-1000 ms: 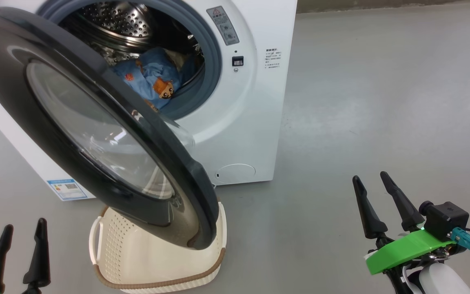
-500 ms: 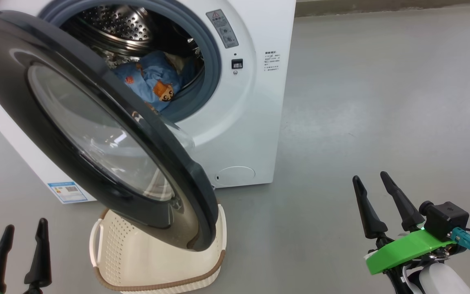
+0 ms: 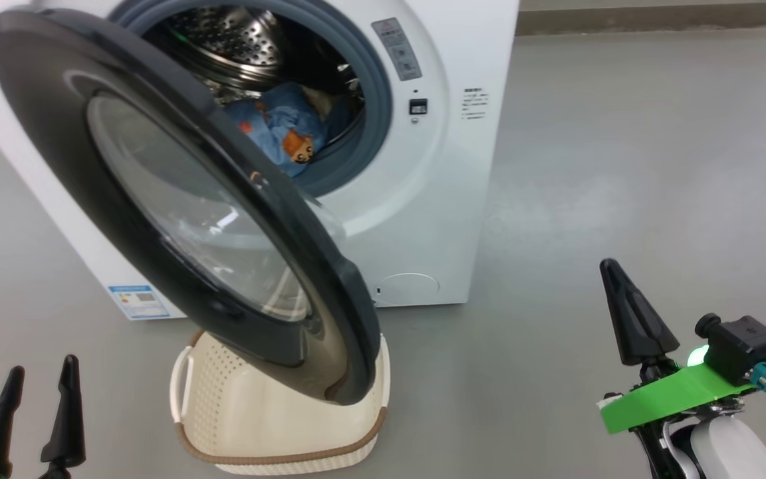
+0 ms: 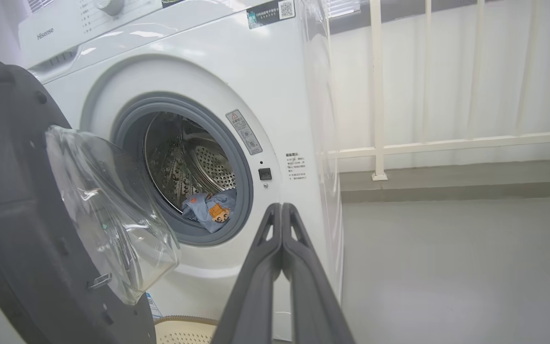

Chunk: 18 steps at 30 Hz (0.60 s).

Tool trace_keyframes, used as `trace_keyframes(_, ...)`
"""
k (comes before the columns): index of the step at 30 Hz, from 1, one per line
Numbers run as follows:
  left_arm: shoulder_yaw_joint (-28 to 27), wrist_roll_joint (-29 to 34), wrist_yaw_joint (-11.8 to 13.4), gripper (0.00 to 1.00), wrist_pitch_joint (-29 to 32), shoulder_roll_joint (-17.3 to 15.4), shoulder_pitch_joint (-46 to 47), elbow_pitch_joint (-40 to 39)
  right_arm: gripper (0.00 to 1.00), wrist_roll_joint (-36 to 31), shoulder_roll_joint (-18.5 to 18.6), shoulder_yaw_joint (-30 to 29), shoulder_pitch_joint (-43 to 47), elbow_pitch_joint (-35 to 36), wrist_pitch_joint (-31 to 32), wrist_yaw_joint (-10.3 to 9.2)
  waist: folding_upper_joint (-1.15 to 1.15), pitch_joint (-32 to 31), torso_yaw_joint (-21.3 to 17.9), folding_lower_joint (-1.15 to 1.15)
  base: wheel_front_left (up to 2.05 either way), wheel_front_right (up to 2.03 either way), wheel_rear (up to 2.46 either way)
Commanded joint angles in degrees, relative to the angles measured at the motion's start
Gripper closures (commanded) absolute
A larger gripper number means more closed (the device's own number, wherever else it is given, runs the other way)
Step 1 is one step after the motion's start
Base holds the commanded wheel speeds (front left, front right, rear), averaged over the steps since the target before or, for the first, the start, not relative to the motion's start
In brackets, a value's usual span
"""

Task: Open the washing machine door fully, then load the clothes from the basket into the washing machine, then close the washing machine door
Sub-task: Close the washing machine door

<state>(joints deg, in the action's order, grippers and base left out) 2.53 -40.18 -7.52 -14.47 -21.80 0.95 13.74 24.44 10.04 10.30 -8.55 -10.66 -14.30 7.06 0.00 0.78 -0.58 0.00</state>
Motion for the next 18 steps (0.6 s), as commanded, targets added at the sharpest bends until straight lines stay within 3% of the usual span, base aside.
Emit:
trace_keyframes(1, -2.56, 0.14, 0.03, 0.00, -0.52, -1.38, 1.21, -1.26, 1.00, -1.05, 0.70, 0.65, -1.39, 2.72, -0.70, 0.43, 0.00, -0.21, 1.36, 0.00, 0.00, 0.00, 0.00)
trace_keyframes(13, -1.65, -0.09, 0.03, 0.00, -0.52, -1.51, 1.43, -0.17, 1.00, -2.24, -1.89, 2.23, -4.95, 19.39, -0.70, 0.43, 0.00, -0.66, 8.37, 0.00, 0.00, 0.00, 0.00)
trace_keyframes(18, -0.82, -0.23, 0.03, 0.00, -0.52, -1.22, 1.54, 0.28, 1.00, -1.73, -2.14, 4.77, -5.80, 23.25, -0.70, 0.43, 0.00, -1.14, 11.28, 0.00, 0.00, 0.00, 0.00)
